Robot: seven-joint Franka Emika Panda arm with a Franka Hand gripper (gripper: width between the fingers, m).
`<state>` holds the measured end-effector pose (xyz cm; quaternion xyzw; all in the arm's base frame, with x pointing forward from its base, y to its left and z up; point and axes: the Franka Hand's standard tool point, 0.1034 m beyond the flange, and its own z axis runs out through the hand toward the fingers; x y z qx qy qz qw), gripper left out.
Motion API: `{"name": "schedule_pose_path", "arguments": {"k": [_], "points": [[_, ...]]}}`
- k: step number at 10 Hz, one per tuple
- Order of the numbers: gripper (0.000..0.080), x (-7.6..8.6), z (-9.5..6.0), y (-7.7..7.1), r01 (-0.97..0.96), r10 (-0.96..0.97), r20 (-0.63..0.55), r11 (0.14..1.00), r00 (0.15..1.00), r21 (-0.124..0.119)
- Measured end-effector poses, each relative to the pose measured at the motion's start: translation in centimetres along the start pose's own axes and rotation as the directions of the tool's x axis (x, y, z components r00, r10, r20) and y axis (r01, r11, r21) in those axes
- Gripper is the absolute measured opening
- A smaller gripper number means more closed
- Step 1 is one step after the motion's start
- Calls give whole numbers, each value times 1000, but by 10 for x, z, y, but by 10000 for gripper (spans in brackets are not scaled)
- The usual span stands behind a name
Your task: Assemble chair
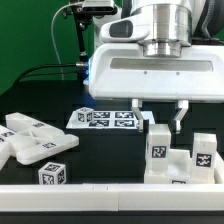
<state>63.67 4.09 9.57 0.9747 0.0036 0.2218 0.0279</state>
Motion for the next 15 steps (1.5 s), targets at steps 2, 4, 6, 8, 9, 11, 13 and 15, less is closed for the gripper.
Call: {"name": "schedule_pose_path", "arguments": {"k": [2, 4, 6, 8, 9, 11, 13, 15], "points": [[289, -2, -1, -4, 10, -10, -61, 1000, 998, -7], [289, -5, -3, -8, 20, -21, -111, 1000, 994, -11], [289, -6, -4, -9, 20, -21, -122, 1000, 992, -13], [298, -6, -4, -8, 21, -22, -122, 1000, 992, -13], [298, -6, -4, -8, 20, -21, -122, 1000, 992, -13], [612, -9, -1, -7, 14, -15, -79, 1000, 997, -9], [638, 4, -7, -10, -10, 10, 7, 1000, 1000, 15], [647, 8, -8, -18, -49, 40, 203, 998, 978, 42]]}}
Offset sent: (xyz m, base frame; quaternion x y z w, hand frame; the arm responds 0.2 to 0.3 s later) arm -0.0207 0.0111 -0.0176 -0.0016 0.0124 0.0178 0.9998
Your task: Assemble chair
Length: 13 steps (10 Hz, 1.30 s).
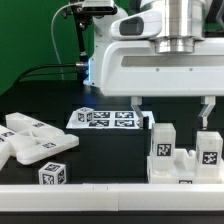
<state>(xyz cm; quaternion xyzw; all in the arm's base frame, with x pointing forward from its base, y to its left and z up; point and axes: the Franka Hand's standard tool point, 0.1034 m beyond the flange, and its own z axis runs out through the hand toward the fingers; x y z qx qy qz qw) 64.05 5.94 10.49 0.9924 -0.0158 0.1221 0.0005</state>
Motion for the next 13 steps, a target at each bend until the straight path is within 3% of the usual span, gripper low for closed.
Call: {"name": "schedule_pose_path", "arguments": {"k": [1, 3, 5, 7, 8, 9, 11, 13], "points": [[649, -4, 1, -4, -16, 15, 107, 1000, 994, 8], [649, -6, 3, 4, -29, 26, 246, 1000, 969, 9], [649, -2, 6, 13, -31, 29, 236, 999, 971, 7], [649, -8, 12, 13, -57, 56, 233, 998, 971, -2], [512, -7, 12, 14, -78, 77, 232, 997, 970, -7], [512, -7, 12, 14, -78, 77, 232, 997, 970, -7], [282, -7, 12, 13, -224, 227, 229, 974, 947, -40], [282, -7, 12, 13, -325, 331, 223, 944, 917, -65]]}}
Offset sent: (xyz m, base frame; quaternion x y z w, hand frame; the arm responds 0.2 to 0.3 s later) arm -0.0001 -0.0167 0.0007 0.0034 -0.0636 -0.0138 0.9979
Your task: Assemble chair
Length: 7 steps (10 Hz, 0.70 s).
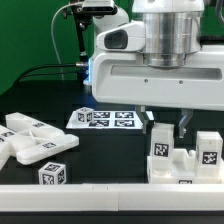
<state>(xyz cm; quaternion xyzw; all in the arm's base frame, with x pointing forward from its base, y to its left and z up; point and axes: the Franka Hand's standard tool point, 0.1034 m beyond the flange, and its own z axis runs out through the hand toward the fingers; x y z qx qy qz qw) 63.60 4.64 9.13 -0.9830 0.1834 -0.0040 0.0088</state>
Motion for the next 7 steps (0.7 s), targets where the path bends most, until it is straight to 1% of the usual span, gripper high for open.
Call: {"name": "schedule_pose_path", "arguments": {"k": [1, 2, 3, 4, 5, 6, 7], "points": [[282, 0, 1, 0, -103, 103, -3, 995, 995, 1], [282, 1, 1, -1, -249, 249, -16, 969, 968, 7], [282, 1, 1, -1, -386, 386, -15, 922, 922, 13], [282, 3, 1, -1, -567, 568, -6, 823, 823, 36], [284, 7, 1, -2, -698, 700, 9, 711, 714, 87], [284, 9, 2, -3, -811, 811, 55, 574, 582, 114], [284, 9, 2, -2, -836, 835, 70, 537, 546, 115]]}}
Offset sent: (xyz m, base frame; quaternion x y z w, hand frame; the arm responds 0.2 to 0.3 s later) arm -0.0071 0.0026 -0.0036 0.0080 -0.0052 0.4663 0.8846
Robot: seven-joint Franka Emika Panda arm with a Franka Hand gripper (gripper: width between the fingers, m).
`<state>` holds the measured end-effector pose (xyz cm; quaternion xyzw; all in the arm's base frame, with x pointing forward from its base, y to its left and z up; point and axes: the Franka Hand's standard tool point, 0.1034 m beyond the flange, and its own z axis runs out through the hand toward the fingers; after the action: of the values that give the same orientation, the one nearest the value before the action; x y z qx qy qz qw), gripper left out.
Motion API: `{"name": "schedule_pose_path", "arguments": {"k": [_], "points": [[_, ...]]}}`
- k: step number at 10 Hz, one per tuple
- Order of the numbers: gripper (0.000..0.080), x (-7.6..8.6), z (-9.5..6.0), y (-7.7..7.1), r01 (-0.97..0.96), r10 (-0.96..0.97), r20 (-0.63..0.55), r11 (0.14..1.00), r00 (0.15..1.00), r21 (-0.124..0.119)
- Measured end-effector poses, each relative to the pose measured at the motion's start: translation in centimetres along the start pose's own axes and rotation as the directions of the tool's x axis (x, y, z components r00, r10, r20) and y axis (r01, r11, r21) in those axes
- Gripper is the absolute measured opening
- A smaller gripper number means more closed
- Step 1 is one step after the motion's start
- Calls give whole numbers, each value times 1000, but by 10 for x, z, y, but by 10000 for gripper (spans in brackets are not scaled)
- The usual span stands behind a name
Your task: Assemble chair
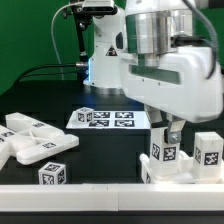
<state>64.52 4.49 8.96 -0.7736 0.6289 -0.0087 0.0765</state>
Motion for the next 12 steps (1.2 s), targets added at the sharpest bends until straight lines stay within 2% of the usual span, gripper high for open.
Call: {"name": "schedule_pose_path", "arguments": {"k": [1, 2, 3, 4, 5, 8, 9, 10, 11, 12], "points": [[284, -1, 0, 0, 25, -25, 0, 1000, 1000, 0], [385, -1, 0, 1, 108, -108, -3, 994, 994, -8], [522, -2, -1, 1, 235, -235, -10, 972, 972, -22], [522, -1, -2, 0, 426, -427, -15, 904, 904, -32], [622, -1, -2, 0, 510, -510, -14, 860, 860, -34], [648, 1, -2, 1, 628, -629, -10, 777, 777, -38], [649, 0, -1, 1, 705, -706, -7, 708, 708, -41], [649, -2, 1, 3, 840, -842, 0, 538, 539, -70], [649, -2, 3, 4, 908, -910, 13, 411, 413, -77], [649, -2, 2, 3, 874, -876, 6, 480, 482, -71]]}}
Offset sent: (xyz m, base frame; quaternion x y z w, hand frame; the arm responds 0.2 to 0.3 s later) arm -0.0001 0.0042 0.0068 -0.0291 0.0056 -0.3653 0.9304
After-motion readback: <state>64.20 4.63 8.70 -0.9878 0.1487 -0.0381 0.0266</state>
